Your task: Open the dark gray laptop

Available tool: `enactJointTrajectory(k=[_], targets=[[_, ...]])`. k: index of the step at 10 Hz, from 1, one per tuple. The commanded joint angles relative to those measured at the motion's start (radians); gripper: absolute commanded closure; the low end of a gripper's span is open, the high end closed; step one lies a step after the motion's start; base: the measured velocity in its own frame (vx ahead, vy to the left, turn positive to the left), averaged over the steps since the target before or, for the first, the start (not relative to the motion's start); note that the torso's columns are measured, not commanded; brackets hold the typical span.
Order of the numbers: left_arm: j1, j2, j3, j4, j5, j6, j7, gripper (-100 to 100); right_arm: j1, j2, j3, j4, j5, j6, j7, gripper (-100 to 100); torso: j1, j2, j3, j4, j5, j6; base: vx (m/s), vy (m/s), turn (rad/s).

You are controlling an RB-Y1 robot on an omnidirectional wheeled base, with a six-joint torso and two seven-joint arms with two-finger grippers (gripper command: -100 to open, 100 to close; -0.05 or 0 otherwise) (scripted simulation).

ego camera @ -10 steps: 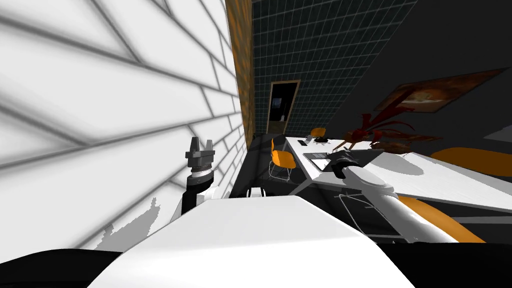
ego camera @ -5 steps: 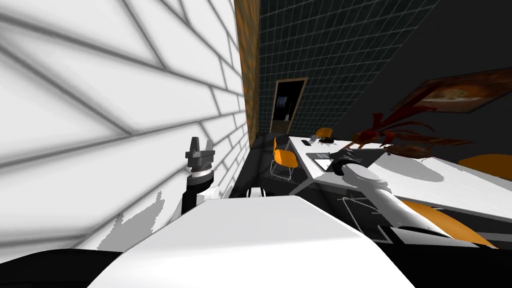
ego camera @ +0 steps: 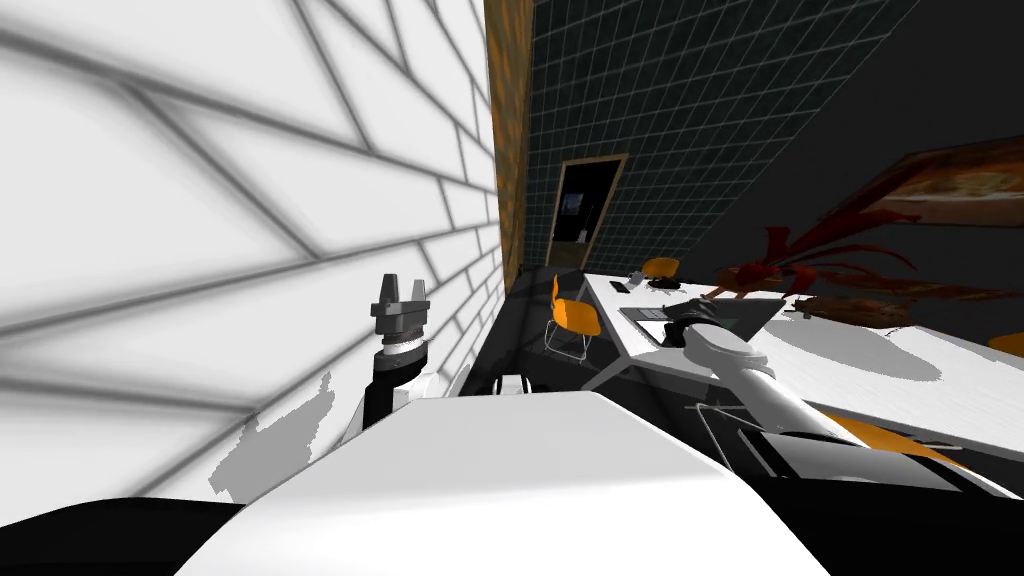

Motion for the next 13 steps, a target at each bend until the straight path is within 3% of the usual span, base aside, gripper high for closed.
enactJointTrajectory(k=[1, 3, 4, 6, 8, 9, 11, 13], targets=[[0.0, 0.0, 0.0, 0.0, 0.0, 0.0, 0.0, 0, -0.081, -0.012, 0.019, 0.084, -0.002, 0.016, 0.001, -100, -0.001, 0.004, 0.004, 0.002, 0.0, 0.001, -0.169, 0.001, 0.114], [0.0, 0.0, 0.0, 0.0, 0.0, 0.0, 0.0, 0, -0.096, -0.012, 0.019, 0.137, -0.002, 0.016, 0.001, -100, 0.0, -0.01, -0.005, -0.002, 0.0, 0.003, -0.037, 0.015, -0.047], [0.001, 0.0, 0.0, 0.0, 0.0, 0.0, 0.0, 0, -0.155, -0.033, 0.05, 0.187, 0.012, 0.04, -0.004, -100, 0.0, -0.014, -0.008, -0.004, 0.0, 0.001, -0.172, 0.002, 0.348], [0.0, 0.0, 0.0, 0.0, 0.0, 0.0, 0.0, 0, -0.209, -0.033, 0.05, 0.241, 0.012, 0.04, -0.004, -100, 0.003, 0.001, 0.001, 0.001, 0.001, 0.002, -0.191, 0.039, 0.288], [0.0, 0.0, 0.0, 0.0, 0.0, 0.0, 0.0, 0, -0.219, -0.033, 0.05, 0.3, 0.012, 0.04, -0.004, -100, -0.001, -0.01, -0.005, -0.002, 0.0, 0.003, -0.017, 0.01, -0.019], [0.001, 0.0, 0.0, 0.0, 0.0, 0.0, 0.0, 0, -0.272, -0.053, 0.08, 0.337, 0.027, 0.065, -0.008, -100, -0.002, -0.012, -0.007, -0.003, 0.0, 0.002, -0.157, 0.049, 0.325], [0.0, 0.0, 0.0, 0.0, 0.0, 0.0, 0.0, 0, -0.327, -0.053, 0.08, 0.395, 0.027, 0.065, -0.008, -100, 0.004, 0.002, 0.002, 0.001, 0.002, 0.001, -0.198, 0.043, 0.326], [0.001, 0.0, 0.0, 0.0, 0.0, 0.0, 0.0, 0, -0.342, -0.053, 0.08, 0.438, 0.027, 0.065, -0.008, -100, -0.003, -0.009, -0.005, -0.002, 0.0, 0.003, -0.024, 0.004, -0.058]])
